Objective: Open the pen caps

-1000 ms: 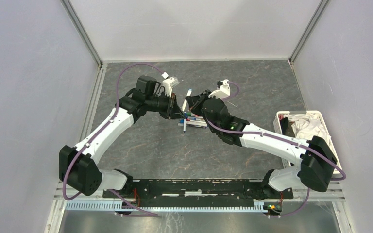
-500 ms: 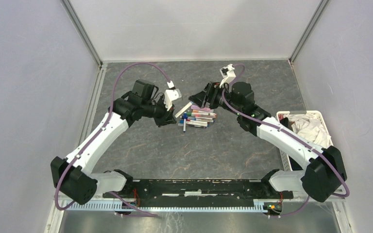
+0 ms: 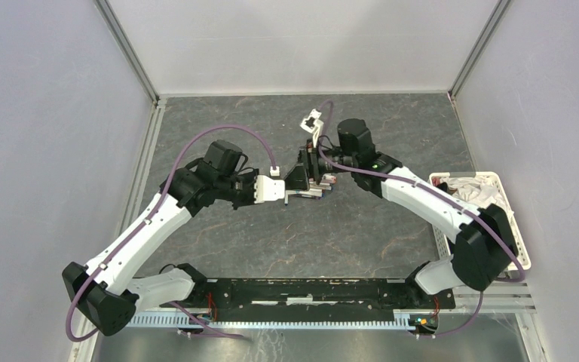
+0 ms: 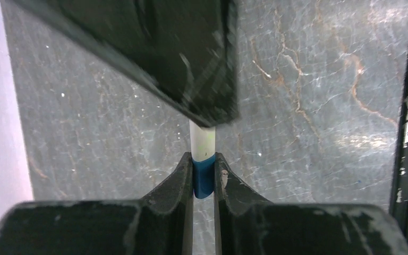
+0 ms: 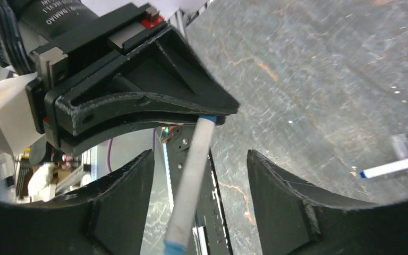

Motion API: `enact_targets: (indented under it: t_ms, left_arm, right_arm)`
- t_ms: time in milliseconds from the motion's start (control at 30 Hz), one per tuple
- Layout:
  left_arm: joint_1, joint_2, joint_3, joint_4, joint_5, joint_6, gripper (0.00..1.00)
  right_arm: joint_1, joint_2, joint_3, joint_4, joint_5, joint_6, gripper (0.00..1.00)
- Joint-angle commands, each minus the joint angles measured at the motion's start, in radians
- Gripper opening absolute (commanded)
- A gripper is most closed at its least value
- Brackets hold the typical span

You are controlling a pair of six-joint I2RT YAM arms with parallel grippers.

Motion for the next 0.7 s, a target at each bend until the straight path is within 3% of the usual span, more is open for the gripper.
enact_targets:
  t_ms: [0,100,267,400,533,600,667]
  left_arm:
    - [-0.018,-0.028,-0.008,0.012,-0.058,0.123,0.02]
    - [-0.031,-0.037,-0.015,0.013,-0.073,0.144,0.02]
    - [-0.043,-0.059,-0.025,0.012,-0.082,0.166,0.02]
    - [-0.045,-0.062,-0.010,0.012,-0.085,0.157,0.02]
    - [-0.045,-0.062,0.000,0.012,-0.084,0.143,0.03]
    - [-0.045,-0.062,0.010,-0.003,-0.070,0.131,0.17]
    - [-0.045,-0.063,0.026,-0.042,-0.046,0.117,0.47]
  right_arm:
    - [0.059,0.052,0.125,-0.121,-0.044,-0.098,0.67]
    - [0.075,0.094,0.160,-0.164,-0.035,-0.118,0.59]
    - [0.077,0.114,0.170,-0.172,-0.025,-0.123,0.33]
    - [0.076,0.114,0.164,-0.186,-0.035,-0.139,0.26]
    - [0.076,0.103,0.146,-0.191,-0.037,-0.158,0.06]
    - [0.077,0.095,0.137,-0.189,-0.051,-0.171,0.00]
    - [0.076,0.075,0.115,-0.163,-0.078,-0.188,0.00]
